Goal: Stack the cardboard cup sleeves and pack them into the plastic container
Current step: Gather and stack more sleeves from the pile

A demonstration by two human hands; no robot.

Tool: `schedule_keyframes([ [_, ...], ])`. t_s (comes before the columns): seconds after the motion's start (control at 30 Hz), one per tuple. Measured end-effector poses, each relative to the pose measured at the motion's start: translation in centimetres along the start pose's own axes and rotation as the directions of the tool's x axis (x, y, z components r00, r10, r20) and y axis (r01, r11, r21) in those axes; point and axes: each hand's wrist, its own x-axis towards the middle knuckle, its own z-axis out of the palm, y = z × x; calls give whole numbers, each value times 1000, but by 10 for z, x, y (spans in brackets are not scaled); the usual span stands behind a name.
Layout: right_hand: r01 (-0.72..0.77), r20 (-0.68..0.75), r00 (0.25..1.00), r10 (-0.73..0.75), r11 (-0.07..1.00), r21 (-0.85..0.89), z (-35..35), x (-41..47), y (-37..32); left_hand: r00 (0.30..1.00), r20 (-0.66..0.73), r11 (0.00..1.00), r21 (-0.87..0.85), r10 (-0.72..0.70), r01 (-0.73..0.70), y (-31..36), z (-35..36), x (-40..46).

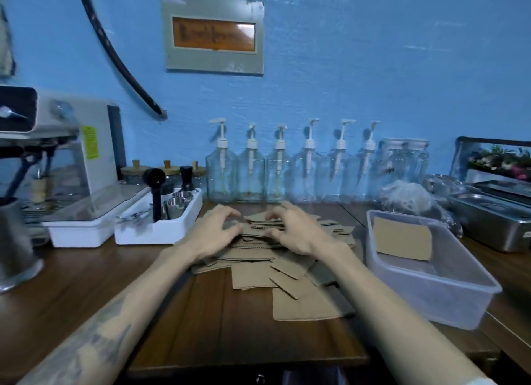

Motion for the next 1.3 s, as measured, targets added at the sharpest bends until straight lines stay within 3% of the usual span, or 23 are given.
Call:
schedule_keyframes([
  [0.3,22,38,999,-25,998,64,27,8,25,990,139,993,116,14,-31,-19,11,1],
  [0.5,68,-6,998,-68,993,94,28,11,26,992,87,996,3,92,-93,-25,8,3],
  [0.63,116,-119,987,-104,988,98,26,8,26,984,-7,983,-53,177,-177,-23,4,1],
  [0.83,127,-266,964,-24,918,377,19,4,20,971,-201,931,-313,127,-187,-7,-1,-3],
  [1.0,46,-170,983,71,800,598,22,5,21,982,-189,878,-467,21,-108,-2,0,-4],
  [1.3,-8,-78,995,63,825,565,28,5,20,998,-43,907,-419,36,-51,-10,8,-7],
])
